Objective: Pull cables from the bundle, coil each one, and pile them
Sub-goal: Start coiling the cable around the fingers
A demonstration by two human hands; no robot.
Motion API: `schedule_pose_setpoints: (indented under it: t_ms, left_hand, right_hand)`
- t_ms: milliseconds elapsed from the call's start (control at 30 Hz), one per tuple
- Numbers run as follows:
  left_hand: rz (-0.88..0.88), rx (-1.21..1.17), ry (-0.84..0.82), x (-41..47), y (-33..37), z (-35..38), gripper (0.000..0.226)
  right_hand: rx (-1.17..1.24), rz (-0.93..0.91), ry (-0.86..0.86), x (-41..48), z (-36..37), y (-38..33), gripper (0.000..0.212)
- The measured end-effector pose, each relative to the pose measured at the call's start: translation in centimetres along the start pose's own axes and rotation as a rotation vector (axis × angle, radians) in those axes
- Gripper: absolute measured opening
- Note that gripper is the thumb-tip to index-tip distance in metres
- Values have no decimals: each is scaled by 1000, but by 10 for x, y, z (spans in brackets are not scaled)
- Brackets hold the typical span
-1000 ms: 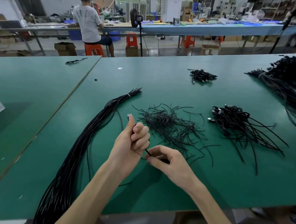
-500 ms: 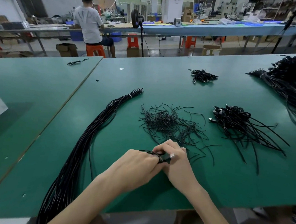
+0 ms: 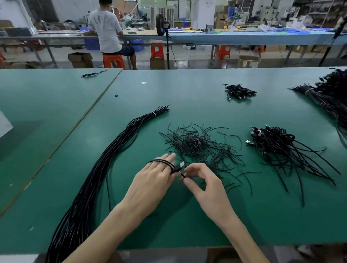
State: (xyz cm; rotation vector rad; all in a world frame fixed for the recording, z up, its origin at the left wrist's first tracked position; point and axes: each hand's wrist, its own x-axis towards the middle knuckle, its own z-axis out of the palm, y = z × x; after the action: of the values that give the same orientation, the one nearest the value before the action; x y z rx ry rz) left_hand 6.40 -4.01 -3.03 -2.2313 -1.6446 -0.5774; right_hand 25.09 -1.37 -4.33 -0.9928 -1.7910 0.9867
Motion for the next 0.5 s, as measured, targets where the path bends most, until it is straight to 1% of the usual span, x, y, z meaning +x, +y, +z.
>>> schedule_pose_setpoints:
  t_ms: [67, 133, 167, 233, 300, 433, 500]
  left_hand:
    - [-64, -97, -25, 3, 0, -3, 50]
    - [-154, -270, -48, 7, 3, -5, 60]
    - [-202, -377, -48, 9, 6, -5, 61]
    - [-313, -642, -30, 15, 13, -5, 53]
    - [-434, -973, 3, 20, 23, -8, 47]
    - [-604, -1619, 108, 30, 36, -14, 53]
    - [-667, -1830, 151, 35, 36, -18, 58]
  right_hand:
    - [32, 9, -43, 0, -1, 0, 17]
    - [34, 0, -86, 0, 0, 0, 15]
    - [49, -1, -104, 0, 0, 0, 14]
    - [78, 1, -137, 1, -1, -1, 15]
    - [99, 12, -170, 2, -1, -2, 16]
    - [57, 31, -229, 1, 2, 0, 18]
    - [42, 26, -236, 1, 2, 0, 19]
